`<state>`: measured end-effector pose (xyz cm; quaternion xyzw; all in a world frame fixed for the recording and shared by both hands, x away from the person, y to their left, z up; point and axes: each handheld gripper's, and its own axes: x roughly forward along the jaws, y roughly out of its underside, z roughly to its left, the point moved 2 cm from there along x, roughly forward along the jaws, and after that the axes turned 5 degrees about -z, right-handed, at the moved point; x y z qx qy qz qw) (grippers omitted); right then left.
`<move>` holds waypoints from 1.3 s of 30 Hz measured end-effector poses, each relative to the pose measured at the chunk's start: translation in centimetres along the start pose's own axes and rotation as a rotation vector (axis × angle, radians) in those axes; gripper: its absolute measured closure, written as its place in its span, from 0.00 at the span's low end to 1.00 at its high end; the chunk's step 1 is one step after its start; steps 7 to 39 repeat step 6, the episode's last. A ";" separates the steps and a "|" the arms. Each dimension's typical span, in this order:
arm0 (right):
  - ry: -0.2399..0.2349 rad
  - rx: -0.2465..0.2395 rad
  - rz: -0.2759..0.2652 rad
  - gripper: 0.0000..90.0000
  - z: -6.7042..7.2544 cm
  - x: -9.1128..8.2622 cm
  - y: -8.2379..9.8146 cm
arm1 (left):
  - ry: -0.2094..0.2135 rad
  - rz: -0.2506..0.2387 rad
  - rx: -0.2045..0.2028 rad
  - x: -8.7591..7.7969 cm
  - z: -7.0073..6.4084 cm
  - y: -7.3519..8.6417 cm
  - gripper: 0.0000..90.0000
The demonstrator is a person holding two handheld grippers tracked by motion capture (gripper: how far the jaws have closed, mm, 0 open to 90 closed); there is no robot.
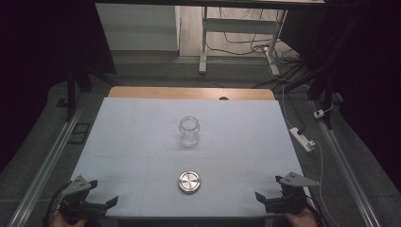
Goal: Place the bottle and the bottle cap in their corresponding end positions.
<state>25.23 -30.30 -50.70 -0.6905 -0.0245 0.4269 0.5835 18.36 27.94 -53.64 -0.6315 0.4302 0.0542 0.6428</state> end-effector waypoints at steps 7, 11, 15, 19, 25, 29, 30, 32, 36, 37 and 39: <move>0.006 0.013 0.003 0.00 -0.1 -0.1 0.1 | -0.002 0.008 0.000 0.1 0.0 0.0 0.00; 0.006 0.013 0.003 0.00 -0.1 -0.1 0.1 | -0.002 0.008 0.000 0.1 0.0 0.0 0.00; 0.006 0.013 0.003 0.00 -0.1 -0.1 0.1 | -0.002 0.008 0.000 0.1 0.0 0.0 0.00; 0.006 0.013 0.003 0.00 -0.1 -0.1 0.1 | -0.002 0.008 0.000 0.1 0.0 0.0 0.00; 0.006 0.013 0.003 0.00 -0.1 -0.1 0.1 | -0.002 0.008 0.000 0.1 0.0 0.0 0.00; 0.006 0.013 0.003 0.00 -0.1 -0.1 0.1 | -0.002 0.008 0.000 0.1 0.0 0.0 0.00; 0.006 0.013 0.003 0.00 -0.1 -0.1 0.1 | -0.002 0.008 0.000 0.1 0.0 0.0 0.00; 0.006 0.013 0.003 0.00 -0.1 -0.1 0.1 | -0.002 0.008 0.000 0.1 0.0 0.0 0.00; 0.006 0.013 0.003 0.00 -0.1 -0.1 0.1 | -0.002 0.008 0.000 0.1 0.0 0.0 0.00; 0.006 0.013 0.003 0.00 -0.1 -0.1 0.1 | -0.002 0.008 0.000 0.1 0.0 0.0 0.00; 0.006 0.013 0.003 0.00 -0.1 -0.1 0.1 | -0.002 0.008 0.000 0.1 0.0 0.0 0.00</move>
